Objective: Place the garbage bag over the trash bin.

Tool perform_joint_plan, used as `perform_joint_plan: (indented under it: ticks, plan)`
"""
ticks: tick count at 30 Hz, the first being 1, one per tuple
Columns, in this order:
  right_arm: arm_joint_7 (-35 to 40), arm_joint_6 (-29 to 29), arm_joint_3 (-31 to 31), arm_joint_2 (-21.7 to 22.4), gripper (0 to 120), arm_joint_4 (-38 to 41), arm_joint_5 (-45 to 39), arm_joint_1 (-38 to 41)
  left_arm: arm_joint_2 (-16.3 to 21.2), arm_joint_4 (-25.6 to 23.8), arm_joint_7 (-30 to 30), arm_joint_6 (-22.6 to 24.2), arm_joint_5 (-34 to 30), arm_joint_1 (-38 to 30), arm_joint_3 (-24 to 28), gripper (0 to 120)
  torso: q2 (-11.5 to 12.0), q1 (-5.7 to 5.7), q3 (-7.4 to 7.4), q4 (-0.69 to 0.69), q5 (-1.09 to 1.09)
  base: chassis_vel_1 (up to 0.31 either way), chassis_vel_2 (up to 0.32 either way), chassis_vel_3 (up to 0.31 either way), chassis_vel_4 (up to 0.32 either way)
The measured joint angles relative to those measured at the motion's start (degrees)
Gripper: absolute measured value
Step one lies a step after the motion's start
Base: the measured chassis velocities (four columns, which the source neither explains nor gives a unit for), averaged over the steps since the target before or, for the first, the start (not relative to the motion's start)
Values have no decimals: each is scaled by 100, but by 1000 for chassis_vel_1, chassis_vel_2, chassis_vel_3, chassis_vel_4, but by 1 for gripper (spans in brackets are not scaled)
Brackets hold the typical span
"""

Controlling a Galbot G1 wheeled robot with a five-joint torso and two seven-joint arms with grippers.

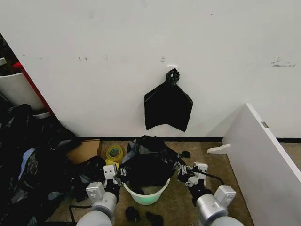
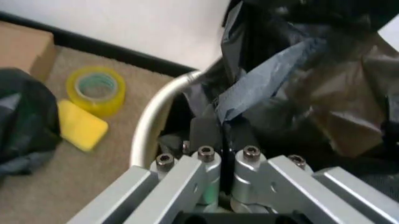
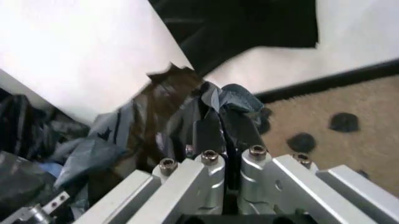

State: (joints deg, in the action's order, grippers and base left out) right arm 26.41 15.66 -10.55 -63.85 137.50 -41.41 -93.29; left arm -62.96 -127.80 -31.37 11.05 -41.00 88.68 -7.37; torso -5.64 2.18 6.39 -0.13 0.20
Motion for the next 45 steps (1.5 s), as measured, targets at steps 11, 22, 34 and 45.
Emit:
perform_joint_plan:
  ticks: [11, 22, 34, 45]
  plan:
    - [-170, -22, 218, 89, 0, -54, 231, -430, 435, -394, -484, -312, 820, 676, -260, 0, 0, 0, 0, 0, 1, 0, 0, 0, 0]
    - [61, 819, 331, 539, 0, -24, 317, -825, 617, -146, -991, -101, 977, 882, -95, 0, 0, 0, 0, 0, 1, 0, 0, 0, 0]
    - [-1397, 77, 411, 888, 0, -639, 2196, -1085, 660, 333, -980, 93, 933, 541, -38, 0, 0, 0, 0, 0, 0, 0, 0, 0, 0]
    - [-3294, -1157, -175, 1193, 0, -1563, 3788, -972, 831, 390, -595, 423, 1129, 722, -35, 0, 1, 0, 0, -1, 0, 0, 0, 0, 0]
